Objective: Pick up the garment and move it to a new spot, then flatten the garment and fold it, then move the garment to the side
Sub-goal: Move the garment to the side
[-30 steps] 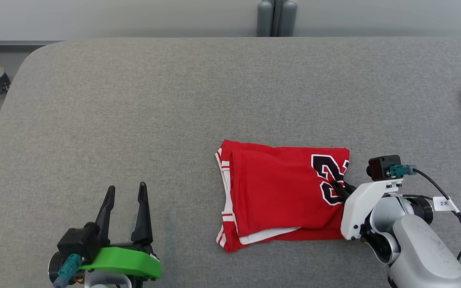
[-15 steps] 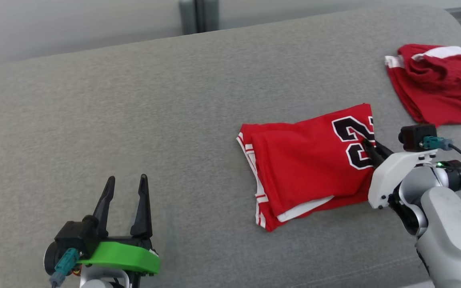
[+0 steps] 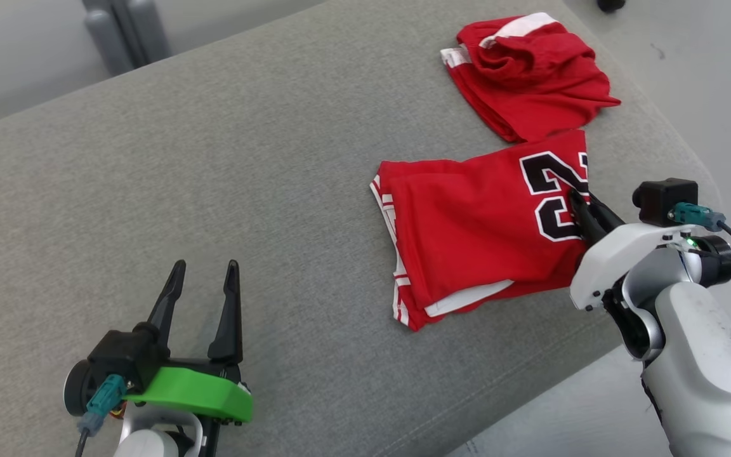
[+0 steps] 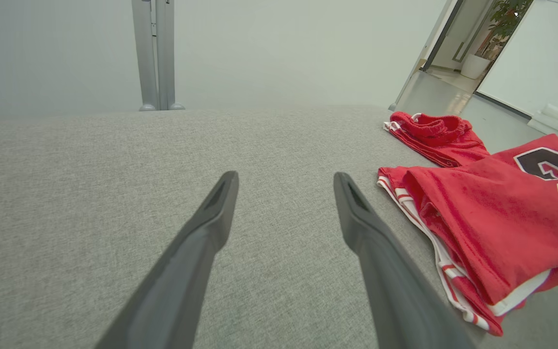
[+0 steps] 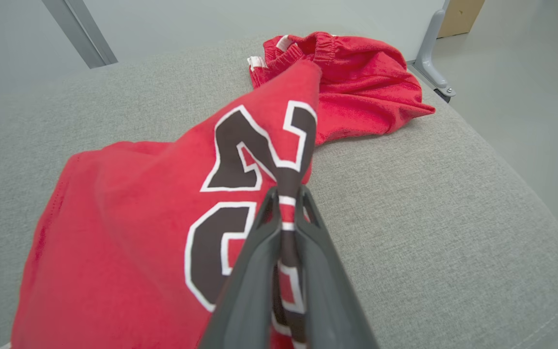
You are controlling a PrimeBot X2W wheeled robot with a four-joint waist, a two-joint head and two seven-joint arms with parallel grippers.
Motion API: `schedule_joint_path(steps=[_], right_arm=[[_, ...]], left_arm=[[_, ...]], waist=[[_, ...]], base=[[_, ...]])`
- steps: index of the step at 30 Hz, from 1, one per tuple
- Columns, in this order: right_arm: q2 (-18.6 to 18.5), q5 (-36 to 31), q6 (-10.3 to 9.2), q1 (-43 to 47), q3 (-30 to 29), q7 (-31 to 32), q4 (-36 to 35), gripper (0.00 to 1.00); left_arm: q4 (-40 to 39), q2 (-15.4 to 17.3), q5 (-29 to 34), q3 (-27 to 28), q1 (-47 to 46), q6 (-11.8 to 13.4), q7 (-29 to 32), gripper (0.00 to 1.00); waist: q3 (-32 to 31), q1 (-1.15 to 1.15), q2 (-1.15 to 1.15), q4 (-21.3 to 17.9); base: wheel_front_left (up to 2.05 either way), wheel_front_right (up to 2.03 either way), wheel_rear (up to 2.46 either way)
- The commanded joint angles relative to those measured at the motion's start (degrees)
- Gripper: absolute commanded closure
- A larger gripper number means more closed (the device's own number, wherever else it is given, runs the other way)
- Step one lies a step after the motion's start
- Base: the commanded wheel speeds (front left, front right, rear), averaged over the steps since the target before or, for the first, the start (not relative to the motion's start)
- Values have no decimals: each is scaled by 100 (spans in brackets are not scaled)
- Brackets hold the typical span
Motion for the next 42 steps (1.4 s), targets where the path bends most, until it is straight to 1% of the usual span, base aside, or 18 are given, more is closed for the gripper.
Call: schedule_joint_path(steps=[1, 4, 10, 16, 22, 29, 35, 42], right_arm=[[61, -43, -9, -149, 36, -72, -4, 100], [161, -50, -9, -246, 130, -206, 48, 100], [211, -176, -9, -664, 218, -388, 190, 100], [291, -306, -9, -1429, -19, -409, 461, 100], [164, -465, -9, -2158, -389, -373, 907, 100], [-166, -790, -9, -2651, -1026, -379, 1460, 100], [-608, -1008, -9, -2865, -1622, -370, 1720, 100], [-1109, -1324, -9, -3000, -2313, -237, 1927, 100]], left_arm=[[-54, 72, 66, 25, -97, 18, 30, 0], [-89, 105, 79, -6, -114, 15, 74, 0], [-161, 139, 76, 7, -177, 69, 94, 0], [-170, 99, 23, -8, -262, 76, 23, 0], [-90, 34, -15, -56, -365, 75, -60, 0], [1, -30, -29, -155, -464, 25, -155, 0], [47, -51, 20, -274, -515, 12, -184, 0], [-14, -15, 75, -326, -552, 58, -153, 0]], waist=[[237, 0, 0, -436], [275, 0, 0, -389], [353, 0, 0, -93], [465, 0, 0, 287], [570, 0, 0, 660], [726, 0, 0, 1053], [834, 0, 0, 1356], [1055, 0, 0, 1661]], base=[[0, 0, 0], [0, 0, 0], [0, 0, 0], [0, 0, 0], [0, 0, 0], [0, 0, 0], [0, 0, 0], [0, 0, 0]])
